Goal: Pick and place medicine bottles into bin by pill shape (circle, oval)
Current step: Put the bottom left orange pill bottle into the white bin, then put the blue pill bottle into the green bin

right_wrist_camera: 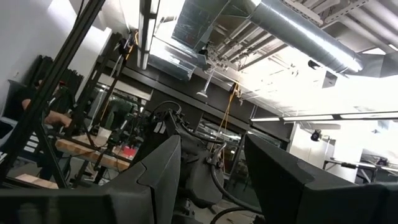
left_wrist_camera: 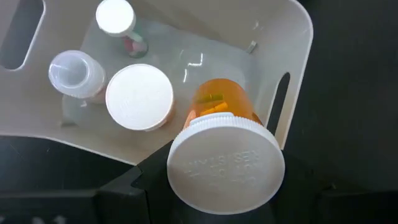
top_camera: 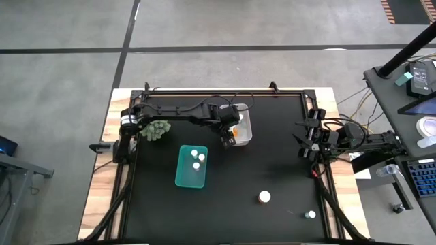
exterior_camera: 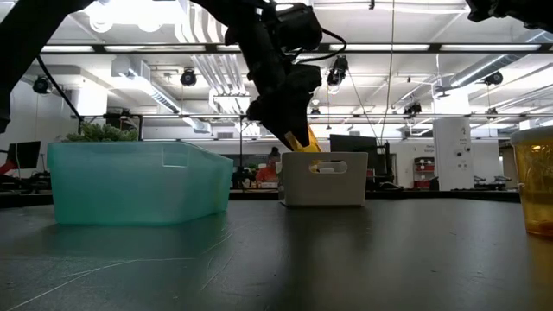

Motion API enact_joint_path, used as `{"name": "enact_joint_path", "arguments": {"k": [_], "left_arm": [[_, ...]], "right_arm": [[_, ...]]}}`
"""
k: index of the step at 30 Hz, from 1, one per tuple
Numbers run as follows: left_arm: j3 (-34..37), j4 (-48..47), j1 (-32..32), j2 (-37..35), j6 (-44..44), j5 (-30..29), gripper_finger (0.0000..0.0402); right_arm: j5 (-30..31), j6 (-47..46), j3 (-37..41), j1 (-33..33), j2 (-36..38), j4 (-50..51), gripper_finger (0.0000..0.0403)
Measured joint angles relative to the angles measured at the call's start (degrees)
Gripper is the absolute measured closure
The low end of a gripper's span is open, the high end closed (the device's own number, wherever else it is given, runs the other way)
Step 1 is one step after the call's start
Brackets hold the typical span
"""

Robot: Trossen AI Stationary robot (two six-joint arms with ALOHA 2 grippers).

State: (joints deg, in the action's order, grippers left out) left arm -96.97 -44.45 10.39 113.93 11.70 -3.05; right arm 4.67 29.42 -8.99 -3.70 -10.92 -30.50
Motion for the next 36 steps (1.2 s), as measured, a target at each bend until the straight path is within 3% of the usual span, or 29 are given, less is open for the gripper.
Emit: {"name": "enact_joint_path", "arguments": {"k": [21, 30, 36], "left_arm": [[0.6, 0.5, 0.1, 0.0, 1.5, 0.4, 0.0213], [0.6, 0.8, 0.9, 0.0, 1.5, 2.3, 0.0171], [0.6, 0.9, 0.9, -0.1, 1.5, 2.3, 0.0167]], "right_arm": [[0.0, 0.0, 0.0, 0.0, 0.0, 0.0, 0.0232], [0.0, 0.1, 0.0, 0.0, 0.0, 0.1, 0.0232], [0.0, 0.1, 0.0, 0.0, 0.0, 0.1, 0.0232]]}}
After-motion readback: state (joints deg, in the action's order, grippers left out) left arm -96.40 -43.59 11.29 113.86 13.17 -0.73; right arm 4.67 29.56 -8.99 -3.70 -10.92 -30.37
